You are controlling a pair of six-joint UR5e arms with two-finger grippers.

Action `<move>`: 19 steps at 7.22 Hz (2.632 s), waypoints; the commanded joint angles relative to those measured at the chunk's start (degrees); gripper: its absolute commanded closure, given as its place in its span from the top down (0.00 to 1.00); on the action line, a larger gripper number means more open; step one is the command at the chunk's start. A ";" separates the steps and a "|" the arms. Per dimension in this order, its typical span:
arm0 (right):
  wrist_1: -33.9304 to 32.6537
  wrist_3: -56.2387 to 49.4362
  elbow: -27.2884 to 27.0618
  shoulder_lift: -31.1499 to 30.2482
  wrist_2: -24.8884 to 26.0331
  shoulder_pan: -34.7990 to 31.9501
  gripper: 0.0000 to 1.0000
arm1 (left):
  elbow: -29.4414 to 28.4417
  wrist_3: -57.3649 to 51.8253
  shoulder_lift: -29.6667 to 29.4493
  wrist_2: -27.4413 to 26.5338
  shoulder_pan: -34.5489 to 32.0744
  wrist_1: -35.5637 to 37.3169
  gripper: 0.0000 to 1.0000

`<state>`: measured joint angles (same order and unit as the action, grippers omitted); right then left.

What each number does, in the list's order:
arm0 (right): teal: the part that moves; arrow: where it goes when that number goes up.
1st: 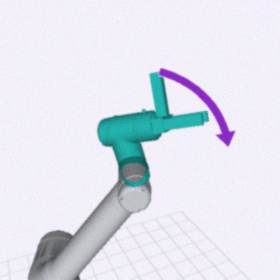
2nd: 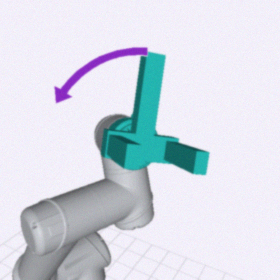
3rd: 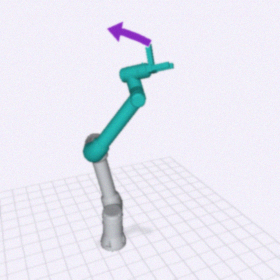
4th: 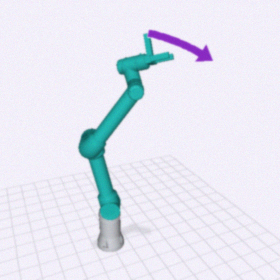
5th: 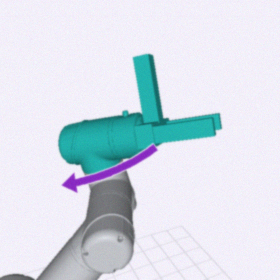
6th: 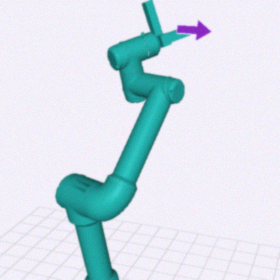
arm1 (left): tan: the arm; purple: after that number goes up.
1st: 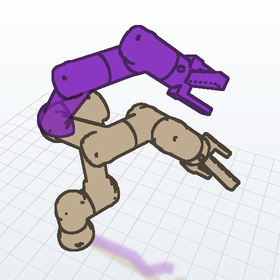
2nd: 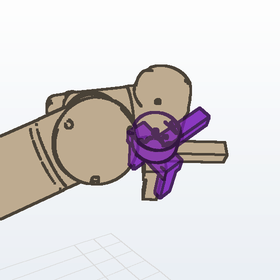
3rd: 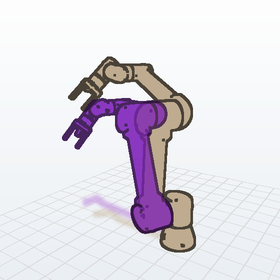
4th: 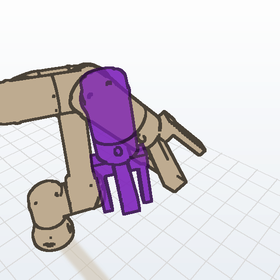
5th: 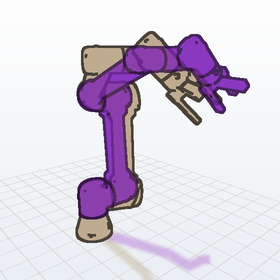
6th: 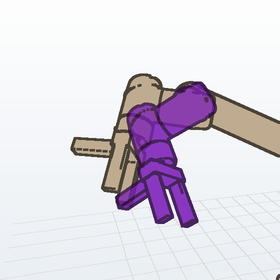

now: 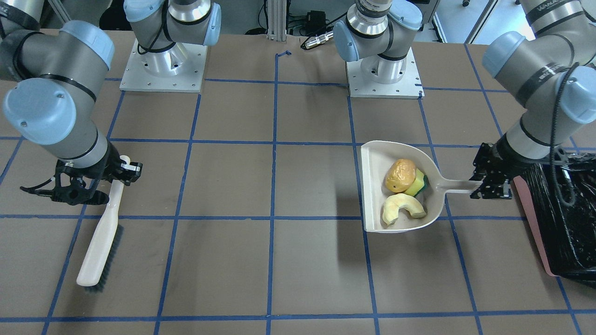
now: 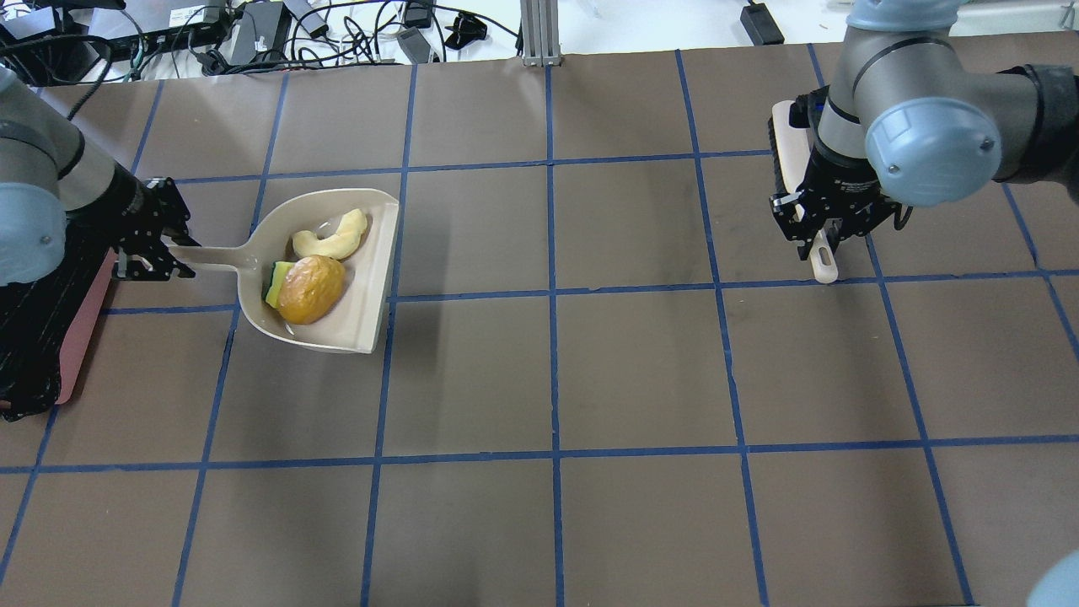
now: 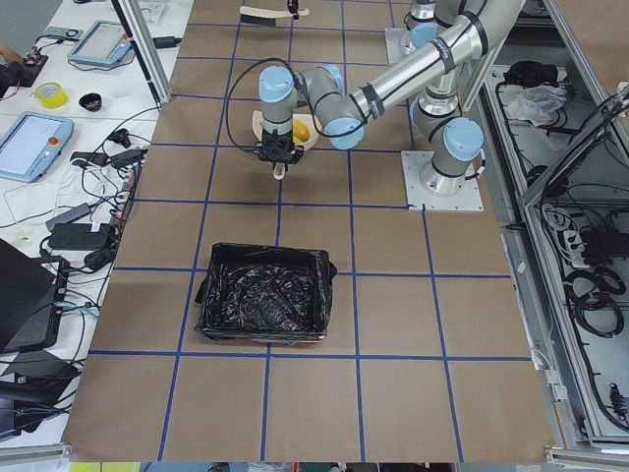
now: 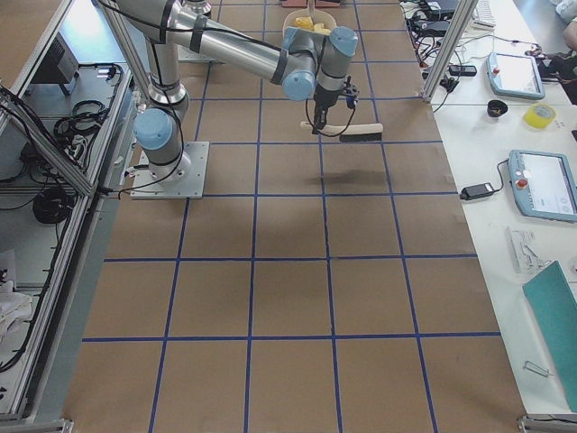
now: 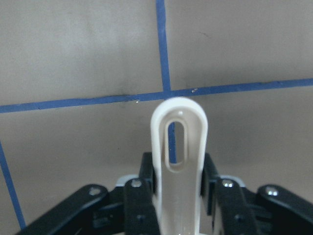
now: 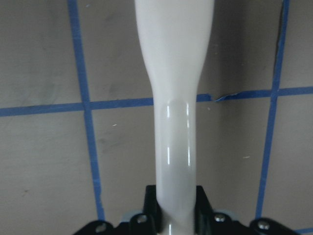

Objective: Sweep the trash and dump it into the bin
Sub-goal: 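Carry the dustpan over the black bin with the left gripper while the right withdraws, then tilt the dustpan over the bin with the left gripper to dump the trash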

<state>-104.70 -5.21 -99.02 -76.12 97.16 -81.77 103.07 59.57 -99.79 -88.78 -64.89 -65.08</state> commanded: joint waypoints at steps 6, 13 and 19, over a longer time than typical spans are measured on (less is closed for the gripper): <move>-10.66 -9.90 -4.23 6.43 2.07 8.83 0.00 | -24.96 -12.64 -11.19 -2.10 14.34 -15.90 0.00; -15.01 -12.63 -5.04 8.01 2.16 9.26 0.00 | -57.27 -21.92 -28.87 0.18 23.82 -21.95 0.00; -14.92 -12.19 -4.78 7.92 2.16 9.26 0.17 | -55.08 -35.05 -32.39 -5.17 29.72 -10.00 0.00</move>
<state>-119.67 -17.48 -103.88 -68.14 99.32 -72.51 47.46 26.21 -131.47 -93.29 -36.77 -78.45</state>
